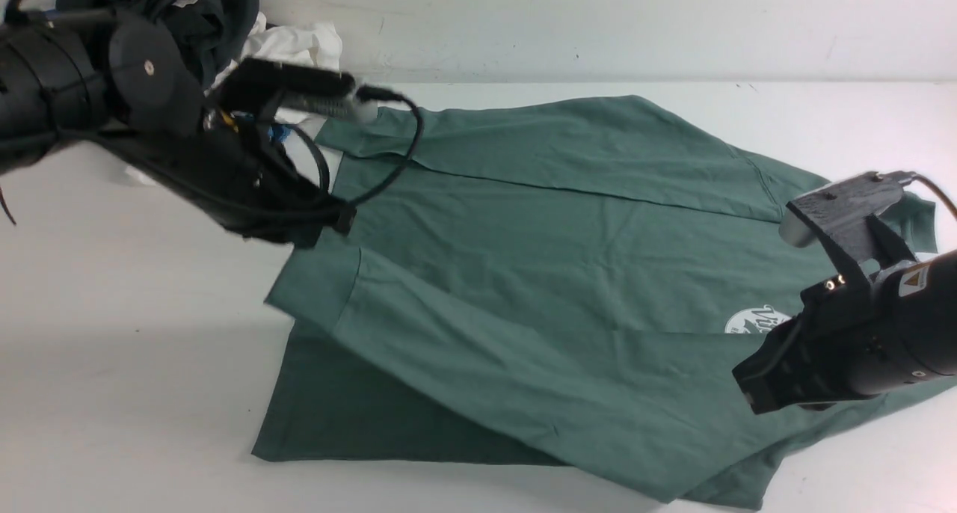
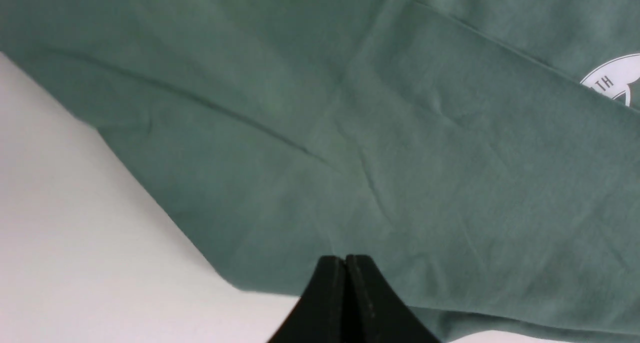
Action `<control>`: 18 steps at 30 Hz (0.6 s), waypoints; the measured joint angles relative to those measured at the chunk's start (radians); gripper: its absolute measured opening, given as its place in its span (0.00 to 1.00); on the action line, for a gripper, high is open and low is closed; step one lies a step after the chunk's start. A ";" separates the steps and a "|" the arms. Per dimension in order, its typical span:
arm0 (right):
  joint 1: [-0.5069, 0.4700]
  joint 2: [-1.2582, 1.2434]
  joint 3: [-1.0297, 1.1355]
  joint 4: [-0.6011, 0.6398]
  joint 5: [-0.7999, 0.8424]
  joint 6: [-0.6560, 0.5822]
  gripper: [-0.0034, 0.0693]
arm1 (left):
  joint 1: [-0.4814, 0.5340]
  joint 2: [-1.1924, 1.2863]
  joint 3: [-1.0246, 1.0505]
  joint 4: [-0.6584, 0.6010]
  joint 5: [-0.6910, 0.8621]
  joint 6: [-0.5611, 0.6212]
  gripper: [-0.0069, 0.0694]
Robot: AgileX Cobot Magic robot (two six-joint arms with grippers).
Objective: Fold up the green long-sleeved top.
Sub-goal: Use the left arm to drag and place the cuff at the centered position on the left edge of the fabric
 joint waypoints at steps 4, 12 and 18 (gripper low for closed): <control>0.000 0.000 0.000 0.000 -0.002 -0.002 0.03 | 0.000 0.007 -0.102 0.023 -0.060 0.008 0.09; 0.000 0.000 0.000 0.004 -0.043 -0.004 0.03 | 0.001 0.243 -0.212 0.038 -0.192 0.007 0.10; 0.000 0.029 -0.001 0.028 -0.064 -0.005 0.03 | 0.032 0.412 -0.318 0.089 -0.149 -0.051 0.26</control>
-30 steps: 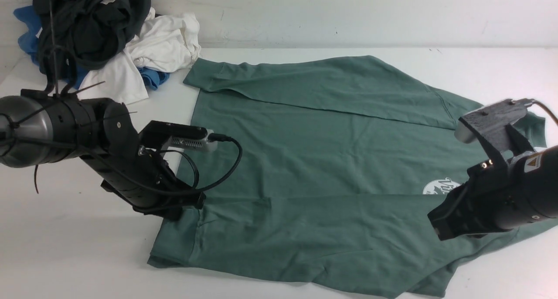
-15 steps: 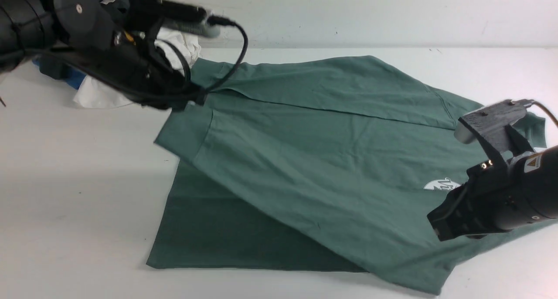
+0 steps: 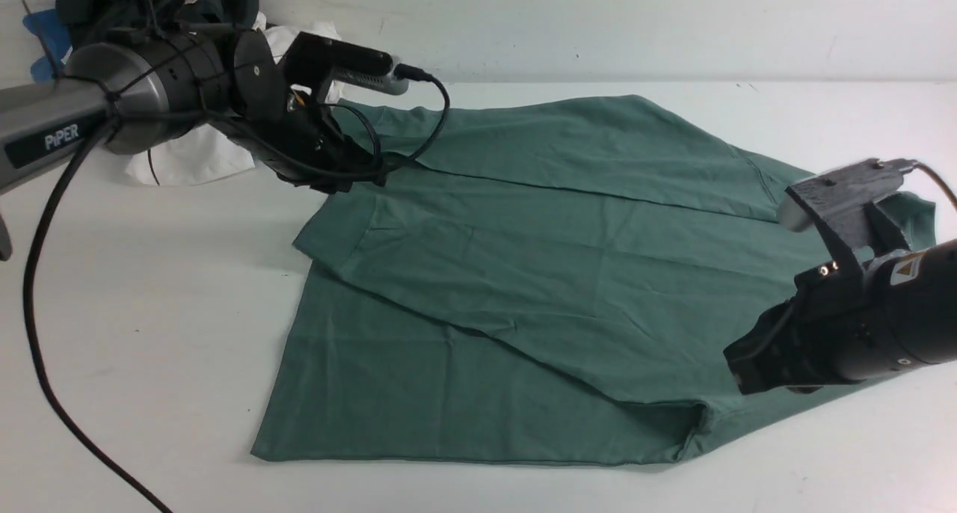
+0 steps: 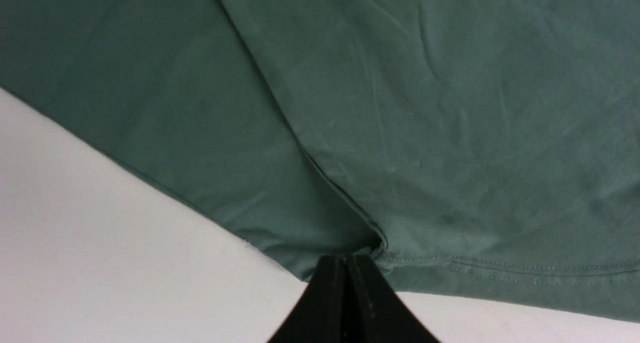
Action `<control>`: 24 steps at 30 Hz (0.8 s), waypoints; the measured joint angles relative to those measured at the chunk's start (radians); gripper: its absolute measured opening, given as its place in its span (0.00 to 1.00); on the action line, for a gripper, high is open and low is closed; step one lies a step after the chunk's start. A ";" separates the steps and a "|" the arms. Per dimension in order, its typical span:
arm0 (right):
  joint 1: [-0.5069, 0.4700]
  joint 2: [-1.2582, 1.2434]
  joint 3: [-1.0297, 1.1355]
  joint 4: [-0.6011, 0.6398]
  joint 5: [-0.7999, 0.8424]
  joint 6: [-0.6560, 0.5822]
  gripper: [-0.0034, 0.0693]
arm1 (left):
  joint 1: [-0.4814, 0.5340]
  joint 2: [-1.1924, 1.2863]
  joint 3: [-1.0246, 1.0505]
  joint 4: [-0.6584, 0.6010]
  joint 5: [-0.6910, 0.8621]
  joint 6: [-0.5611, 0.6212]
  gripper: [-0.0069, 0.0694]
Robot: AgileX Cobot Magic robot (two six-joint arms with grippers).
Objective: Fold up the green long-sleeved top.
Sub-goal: Use the left arm to drag and place the cuff at the centered position on the left edge of the fabric, then use the left arm to clamp the cuff farthest from it
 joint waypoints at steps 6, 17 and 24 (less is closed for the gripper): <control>0.000 0.064 0.000 0.008 -0.007 0.000 0.03 | 0.049 0.011 -0.110 0.044 0.054 -0.087 0.41; 0.040 0.353 -0.003 0.031 -0.214 -0.096 0.03 | -0.029 0.082 -0.126 -0.060 0.150 0.009 0.33; 0.070 0.379 -0.031 -0.127 -0.009 -0.049 0.03 | 0.031 0.112 -0.165 -0.089 0.149 -0.057 0.33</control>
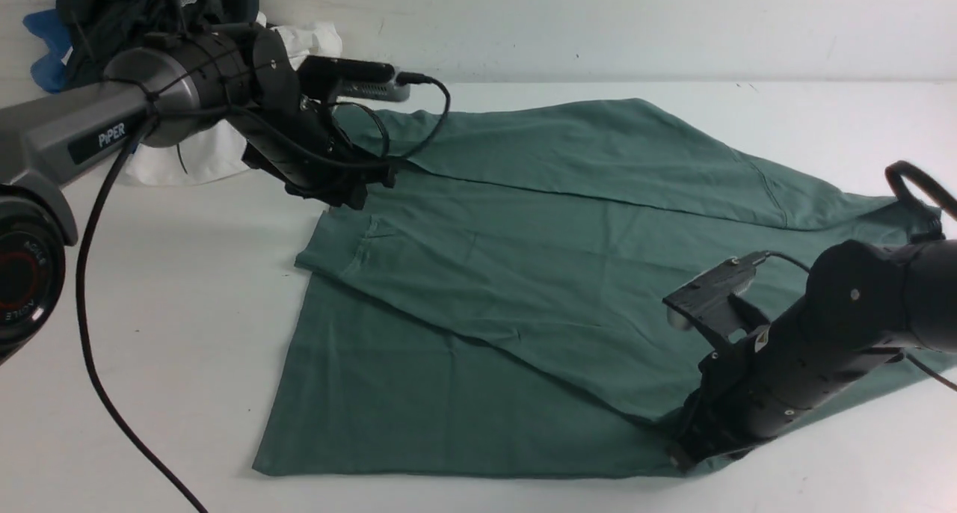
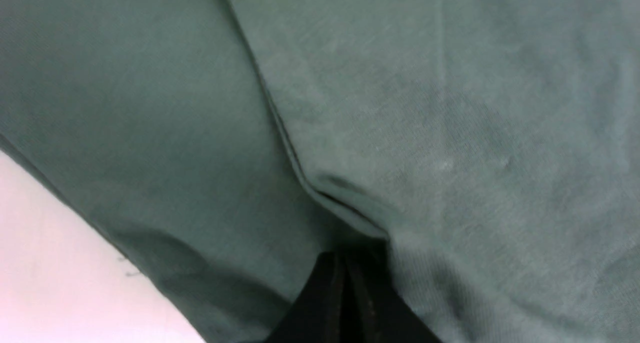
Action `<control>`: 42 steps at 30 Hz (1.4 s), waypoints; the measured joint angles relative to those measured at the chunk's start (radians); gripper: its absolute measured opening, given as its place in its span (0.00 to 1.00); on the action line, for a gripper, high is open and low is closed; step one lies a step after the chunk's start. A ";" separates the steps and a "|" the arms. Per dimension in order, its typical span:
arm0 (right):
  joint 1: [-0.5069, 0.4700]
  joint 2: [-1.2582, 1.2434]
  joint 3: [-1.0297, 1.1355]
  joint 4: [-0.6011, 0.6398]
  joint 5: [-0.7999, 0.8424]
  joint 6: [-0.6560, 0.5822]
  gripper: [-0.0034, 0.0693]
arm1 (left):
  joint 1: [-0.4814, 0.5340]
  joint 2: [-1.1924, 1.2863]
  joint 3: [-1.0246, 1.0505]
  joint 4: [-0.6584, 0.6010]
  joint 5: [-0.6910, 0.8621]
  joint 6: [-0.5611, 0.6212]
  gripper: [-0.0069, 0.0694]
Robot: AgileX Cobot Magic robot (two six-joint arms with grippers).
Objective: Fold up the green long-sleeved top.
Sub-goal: Use the left arm to clamp the cuff farthest from it, then use the left arm to drag and drop the cuff onto the cuff closest to the left arm
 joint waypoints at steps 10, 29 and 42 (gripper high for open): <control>0.000 -0.029 0.008 -0.161 0.101 0.194 0.03 | 0.120 0.127 -0.258 -0.159 0.028 0.106 0.59; 0.000 -0.269 0.020 -0.148 0.114 0.186 0.03 | 0.122 0.508 -0.780 -0.191 0.235 0.193 0.09; 0.000 -0.516 0.025 -0.607 0.101 0.572 0.03 | -0.012 0.062 -0.742 -0.124 0.479 0.092 0.08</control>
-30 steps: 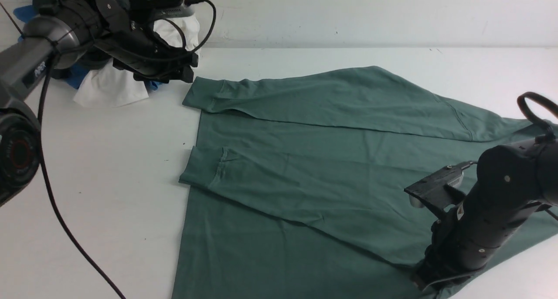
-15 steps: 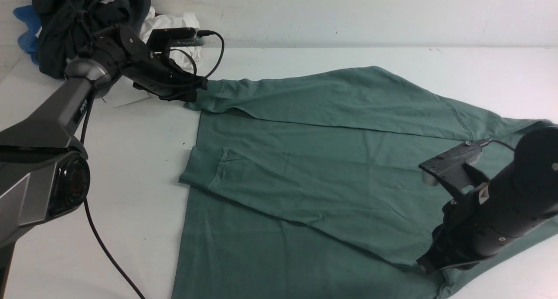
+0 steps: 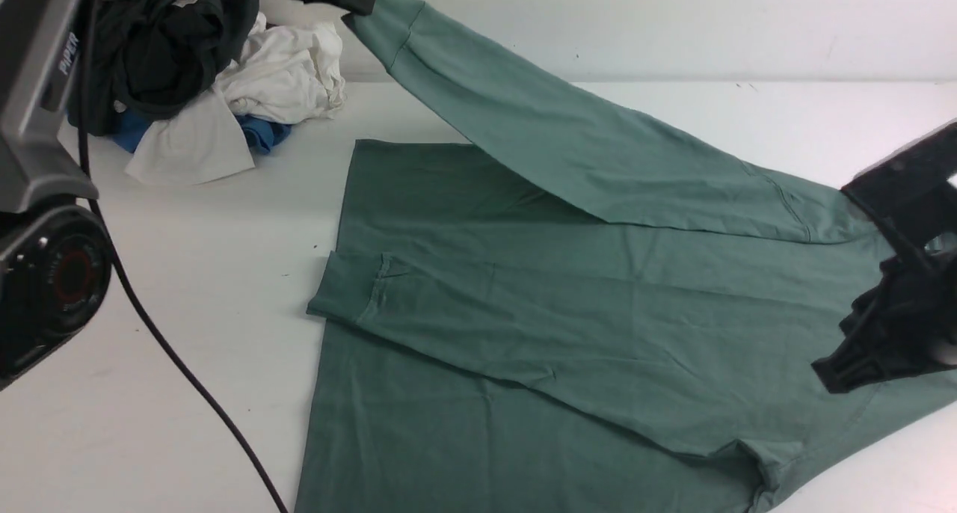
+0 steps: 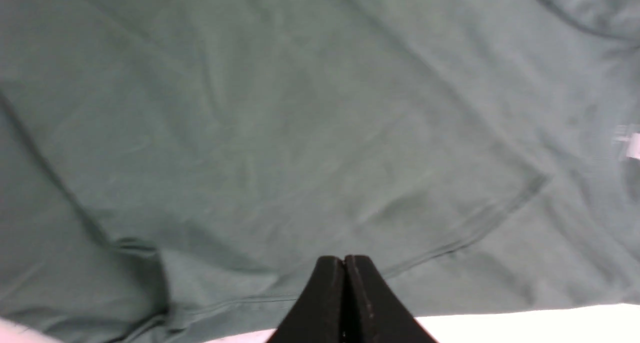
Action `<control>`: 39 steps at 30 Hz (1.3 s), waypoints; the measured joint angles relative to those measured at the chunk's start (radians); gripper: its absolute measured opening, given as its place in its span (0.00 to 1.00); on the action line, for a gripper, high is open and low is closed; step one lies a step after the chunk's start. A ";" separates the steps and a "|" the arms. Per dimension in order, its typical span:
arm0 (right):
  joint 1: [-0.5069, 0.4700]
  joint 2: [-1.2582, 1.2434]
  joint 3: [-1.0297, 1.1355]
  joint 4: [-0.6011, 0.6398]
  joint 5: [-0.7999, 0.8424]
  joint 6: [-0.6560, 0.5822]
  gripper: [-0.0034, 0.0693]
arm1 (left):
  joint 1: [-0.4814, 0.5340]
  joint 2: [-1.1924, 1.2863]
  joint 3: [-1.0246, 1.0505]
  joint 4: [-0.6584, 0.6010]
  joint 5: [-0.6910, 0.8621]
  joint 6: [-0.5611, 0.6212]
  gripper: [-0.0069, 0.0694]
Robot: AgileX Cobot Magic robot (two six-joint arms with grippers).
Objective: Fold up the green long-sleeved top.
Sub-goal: Use the left arm to drag and drop the cuff onto the cuff closest to the left arm, then use both arms simultaneously to clamp the lower edge of the clothing fabric
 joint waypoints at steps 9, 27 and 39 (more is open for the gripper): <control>0.000 -0.017 0.012 -0.068 -0.046 0.071 0.03 | -0.042 -0.315 0.896 0.091 -0.047 0.008 0.08; 0.000 0.028 0.013 -0.036 -0.135 0.072 0.03 | -0.068 -0.337 1.179 0.106 -0.241 0.036 0.34; 0.000 0.028 0.014 0.121 -0.129 -0.075 0.03 | -0.362 -0.497 1.414 0.289 -0.111 0.008 0.49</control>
